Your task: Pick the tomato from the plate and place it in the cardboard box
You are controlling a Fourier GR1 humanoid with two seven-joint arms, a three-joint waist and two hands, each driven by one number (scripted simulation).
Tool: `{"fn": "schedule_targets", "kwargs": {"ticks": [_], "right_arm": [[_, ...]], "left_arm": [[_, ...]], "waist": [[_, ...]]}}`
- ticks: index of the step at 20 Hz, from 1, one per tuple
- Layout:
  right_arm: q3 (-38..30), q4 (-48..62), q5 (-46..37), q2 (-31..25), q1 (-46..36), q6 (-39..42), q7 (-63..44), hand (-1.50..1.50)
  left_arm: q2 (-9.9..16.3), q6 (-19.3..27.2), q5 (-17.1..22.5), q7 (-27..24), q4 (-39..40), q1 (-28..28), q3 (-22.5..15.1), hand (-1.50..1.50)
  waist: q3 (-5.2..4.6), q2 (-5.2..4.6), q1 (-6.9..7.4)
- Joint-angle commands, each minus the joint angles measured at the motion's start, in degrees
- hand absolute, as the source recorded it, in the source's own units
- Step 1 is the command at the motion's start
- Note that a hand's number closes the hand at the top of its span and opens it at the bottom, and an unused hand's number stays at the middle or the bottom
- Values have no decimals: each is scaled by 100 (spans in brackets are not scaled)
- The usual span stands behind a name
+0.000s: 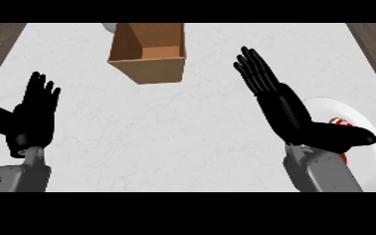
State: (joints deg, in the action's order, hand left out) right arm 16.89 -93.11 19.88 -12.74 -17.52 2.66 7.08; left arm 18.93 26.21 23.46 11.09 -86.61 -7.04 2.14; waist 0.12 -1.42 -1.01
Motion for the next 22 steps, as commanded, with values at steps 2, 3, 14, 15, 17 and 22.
{"fn": "schedule_targets", "kwargs": {"ticks": [2, 3, 14, 15, 17, 22], "right_arm": [[-405, -420, -93, -551, 638, 438, 778, -150], [-676, -648, -14, -675, 402, 389, 738, -150], [-2710, 328, -347, -1122, 1940, -106, 2893, -150], [-2815, 801, -536, -1275, 2013, 135, 3444, -150], [-2781, 384, -1089, -1806, 2254, 109, 3238, -150], [-2869, 604, -2325, -2841, 2548, -101, 3186, -150]], "left_arm": [[451, -386, -520, -66, 5, 143, -348, 0], [495, -448, -795, -289, 30, 229, -571, 0], [659, -630, -1900, -588, -488, 1006, -1603, 0], [671, -872, -1788, -975, 5, 863, -1429, 0], [732, -724, -1859, -623, -151, 662, -1345, 0], [768, -901, -1762, -687, -337, 819, -1377, 0]], "waist": [[-5, 152, -10], [-5, 162, -64], [-2, 153, 63], [-5, 135, 58], [-9, 148, 32], [-14, 151, 80]]}}
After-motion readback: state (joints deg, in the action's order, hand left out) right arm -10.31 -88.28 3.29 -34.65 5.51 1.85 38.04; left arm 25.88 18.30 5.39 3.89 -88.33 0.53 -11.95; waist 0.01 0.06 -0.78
